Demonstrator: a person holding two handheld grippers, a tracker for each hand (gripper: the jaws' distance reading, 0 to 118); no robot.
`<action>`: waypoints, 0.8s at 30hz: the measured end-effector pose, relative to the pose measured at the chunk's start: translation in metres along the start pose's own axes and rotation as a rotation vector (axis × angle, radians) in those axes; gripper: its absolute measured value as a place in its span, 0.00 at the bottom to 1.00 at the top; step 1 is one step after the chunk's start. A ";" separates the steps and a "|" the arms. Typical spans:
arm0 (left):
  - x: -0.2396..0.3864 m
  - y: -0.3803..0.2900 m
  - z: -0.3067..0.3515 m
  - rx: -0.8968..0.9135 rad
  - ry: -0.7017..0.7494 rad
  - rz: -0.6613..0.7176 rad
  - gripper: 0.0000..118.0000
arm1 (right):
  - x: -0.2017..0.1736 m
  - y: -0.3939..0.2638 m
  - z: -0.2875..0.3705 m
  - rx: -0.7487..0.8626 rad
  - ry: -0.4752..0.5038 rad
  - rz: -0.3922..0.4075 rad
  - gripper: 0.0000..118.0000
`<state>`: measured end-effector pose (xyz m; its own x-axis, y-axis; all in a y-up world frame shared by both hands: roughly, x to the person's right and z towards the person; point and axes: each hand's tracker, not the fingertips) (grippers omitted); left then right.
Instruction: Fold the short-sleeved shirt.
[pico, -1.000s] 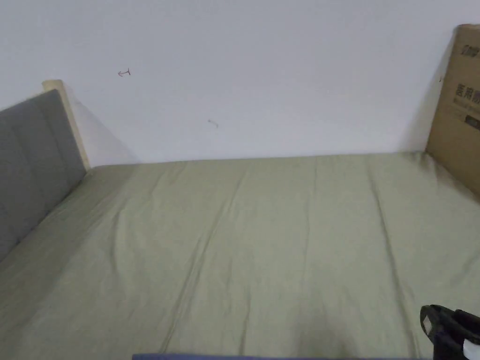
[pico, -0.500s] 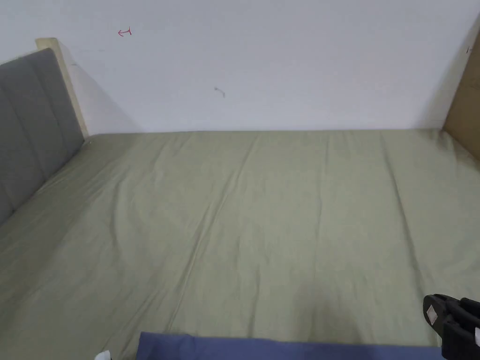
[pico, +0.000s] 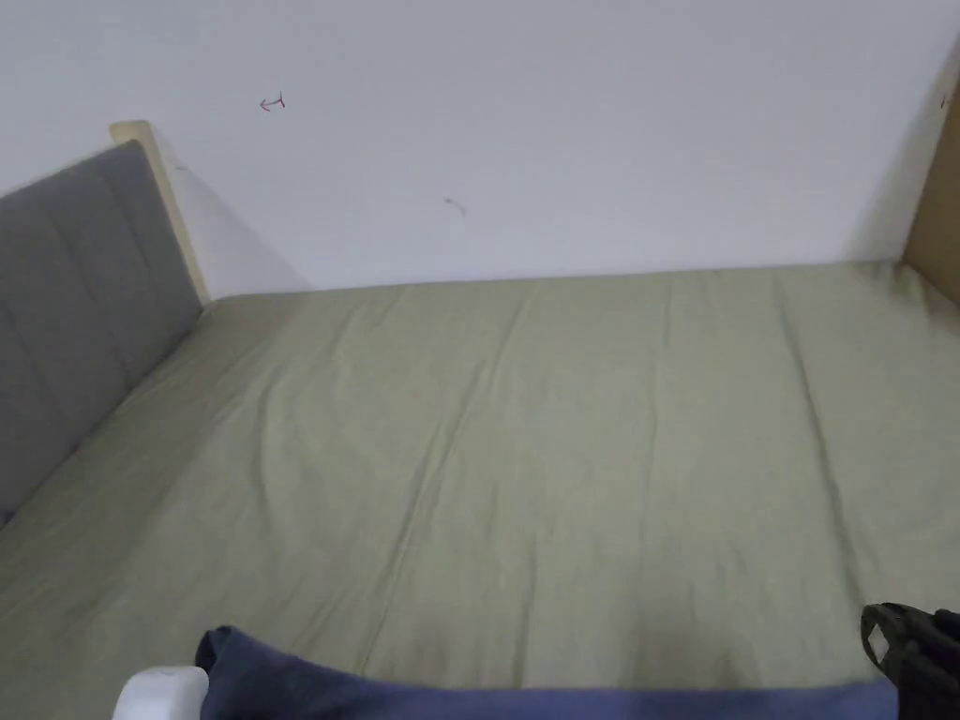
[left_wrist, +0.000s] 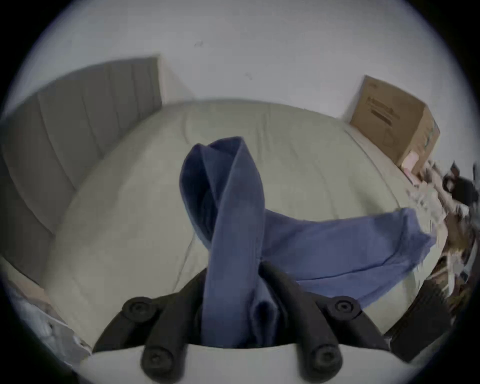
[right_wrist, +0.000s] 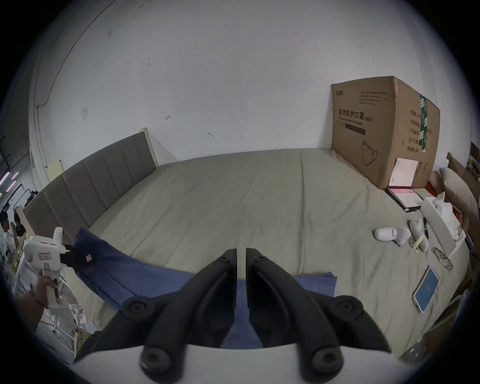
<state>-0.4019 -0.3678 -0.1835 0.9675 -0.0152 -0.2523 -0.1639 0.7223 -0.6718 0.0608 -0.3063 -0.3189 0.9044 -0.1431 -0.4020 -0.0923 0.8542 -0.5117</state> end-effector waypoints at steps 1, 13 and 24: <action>0.010 0.004 0.005 0.005 -0.049 0.008 0.05 | 0.001 -0.001 0.002 0.002 0.002 -0.006 0.06; 0.189 0.037 -0.065 -0.304 -0.543 0.059 0.27 | 0.031 -0.001 0.027 0.026 -0.001 -0.042 0.06; 0.193 0.044 -0.040 -0.253 -0.530 0.043 0.95 | 0.059 -0.003 0.033 0.010 -0.041 -0.106 0.06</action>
<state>-0.2298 -0.3665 -0.2898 0.9124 0.4054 0.0560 -0.1828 0.5262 -0.8305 0.1279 -0.3006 -0.3155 0.9251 -0.2128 -0.3145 0.0090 0.8402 -0.5422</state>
